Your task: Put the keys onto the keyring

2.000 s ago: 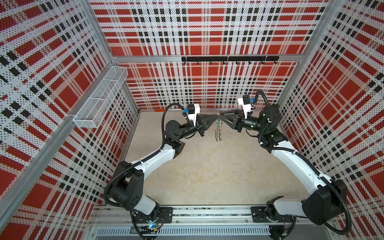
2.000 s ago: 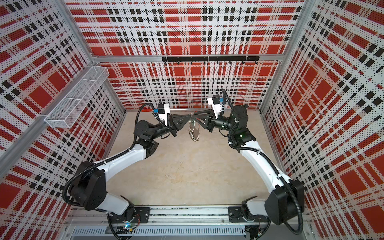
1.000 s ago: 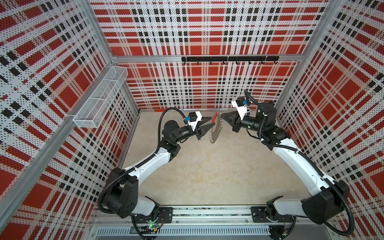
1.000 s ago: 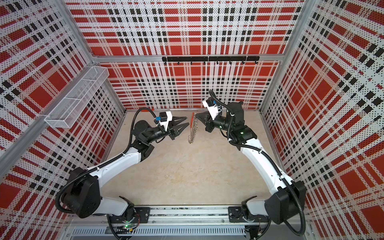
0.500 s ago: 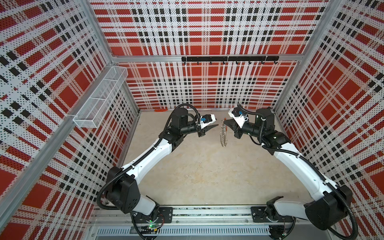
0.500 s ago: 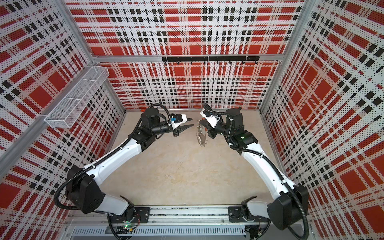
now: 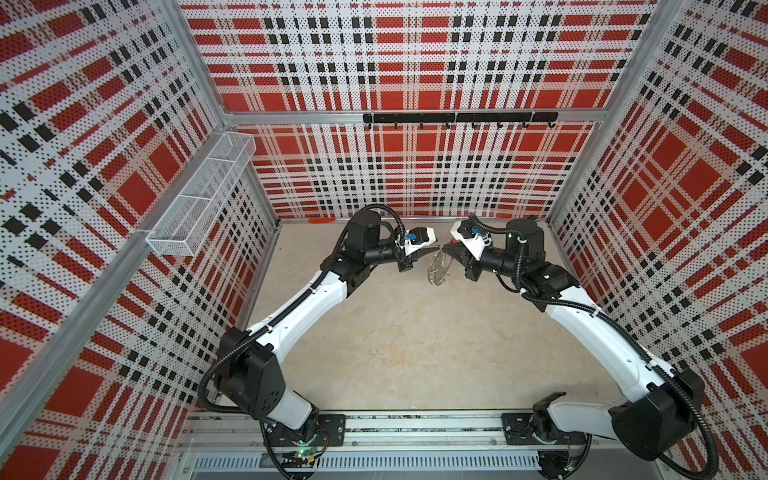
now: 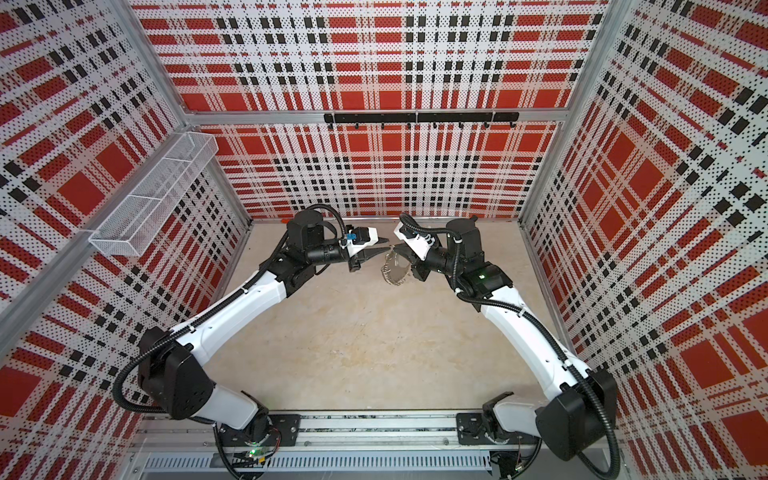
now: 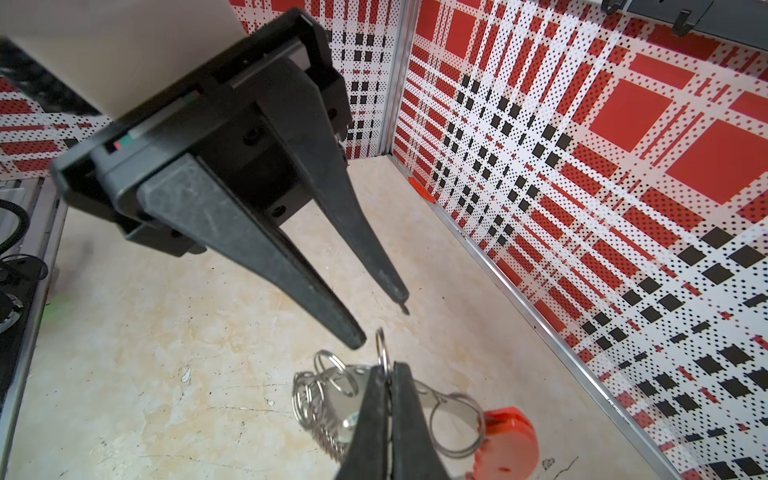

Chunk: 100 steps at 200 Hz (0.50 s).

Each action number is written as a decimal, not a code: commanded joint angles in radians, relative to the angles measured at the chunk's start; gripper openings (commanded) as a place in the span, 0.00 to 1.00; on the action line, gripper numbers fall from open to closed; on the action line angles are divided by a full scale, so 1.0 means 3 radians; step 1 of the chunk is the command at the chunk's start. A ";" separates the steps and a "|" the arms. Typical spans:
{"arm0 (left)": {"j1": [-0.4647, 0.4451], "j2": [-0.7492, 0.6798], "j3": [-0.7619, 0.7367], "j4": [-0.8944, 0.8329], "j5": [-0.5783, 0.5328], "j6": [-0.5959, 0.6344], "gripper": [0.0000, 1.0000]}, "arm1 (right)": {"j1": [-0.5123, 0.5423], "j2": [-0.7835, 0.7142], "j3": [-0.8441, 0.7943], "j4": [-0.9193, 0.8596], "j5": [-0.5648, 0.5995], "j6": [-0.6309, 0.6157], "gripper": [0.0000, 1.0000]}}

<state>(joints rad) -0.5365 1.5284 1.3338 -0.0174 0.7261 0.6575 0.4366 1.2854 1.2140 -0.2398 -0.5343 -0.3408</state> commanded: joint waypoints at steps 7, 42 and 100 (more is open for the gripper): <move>-0.0015 0.0053 0.0094 -0.0078 0.0081 0.0036 0.22 | 0.0041 -0.0063 0.0077 0.0033 -0.0039 -0.0089 0.00; -0.0018 0.0070 0.0115 -0.0096 0.0100 0.0038 0.20 | 0.0065 -0.0046 0.0093 0.0015 -0.0045 -0.0088 0.00; -0.0025 0.0103 0.0171 -0.0143 0.0160 0.0048 0.14 | 0.0094 -0.0020 0.0113 0.0007 -0.0044 -0.0102 0.00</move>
<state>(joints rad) -0.5365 1.5452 1.3399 -0.0448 0.7486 0.6605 0.4500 1.2854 1.2144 -0.2443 -0.5331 -0.3477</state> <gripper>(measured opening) 0.157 0.052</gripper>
